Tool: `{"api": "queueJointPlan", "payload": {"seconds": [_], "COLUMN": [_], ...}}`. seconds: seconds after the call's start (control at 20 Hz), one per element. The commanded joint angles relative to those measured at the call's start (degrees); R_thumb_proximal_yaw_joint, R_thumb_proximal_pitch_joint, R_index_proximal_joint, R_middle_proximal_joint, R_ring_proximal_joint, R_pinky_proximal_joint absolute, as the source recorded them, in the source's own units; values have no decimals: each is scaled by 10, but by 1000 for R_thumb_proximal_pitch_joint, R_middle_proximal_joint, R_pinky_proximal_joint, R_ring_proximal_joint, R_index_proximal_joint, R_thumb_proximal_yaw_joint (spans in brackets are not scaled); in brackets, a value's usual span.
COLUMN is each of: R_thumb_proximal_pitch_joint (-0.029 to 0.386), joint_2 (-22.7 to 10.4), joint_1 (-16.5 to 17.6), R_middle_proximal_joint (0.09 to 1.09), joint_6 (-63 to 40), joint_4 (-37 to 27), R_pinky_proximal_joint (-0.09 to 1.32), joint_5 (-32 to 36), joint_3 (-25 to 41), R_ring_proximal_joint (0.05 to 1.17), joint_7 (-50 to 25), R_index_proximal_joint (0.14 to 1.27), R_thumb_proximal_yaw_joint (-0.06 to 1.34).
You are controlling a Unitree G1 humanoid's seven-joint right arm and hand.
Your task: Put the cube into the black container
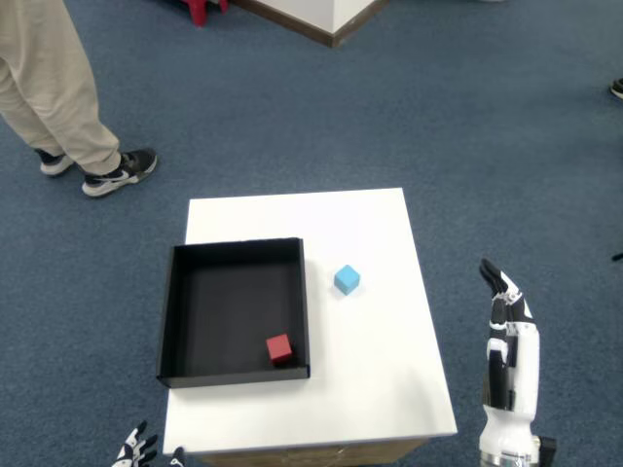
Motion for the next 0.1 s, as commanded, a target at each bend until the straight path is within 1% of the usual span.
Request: {"api": "queueJointPlan", "payload": {"seconds": [0.05,0.1], "R_thumb_proximal_pitch_joint": [273,275], "joint_2": [-9,-8], "joint_1": [-10,-9], "R_middle_proximal_joint": [245,245], "joint_6": [-40,-43], "joint_4": [6,9], "R_pinky_proximal_joint": [40,42], "joint_5": [-10,-13], "joint_3": [-19,-21], "R_ring_proximal_joint": [253,254], "joint_7": [-15,-16], "R_index_proximal_joint": [328,328], "R_thumb_proximal_yaw_joint": [153,155]}}
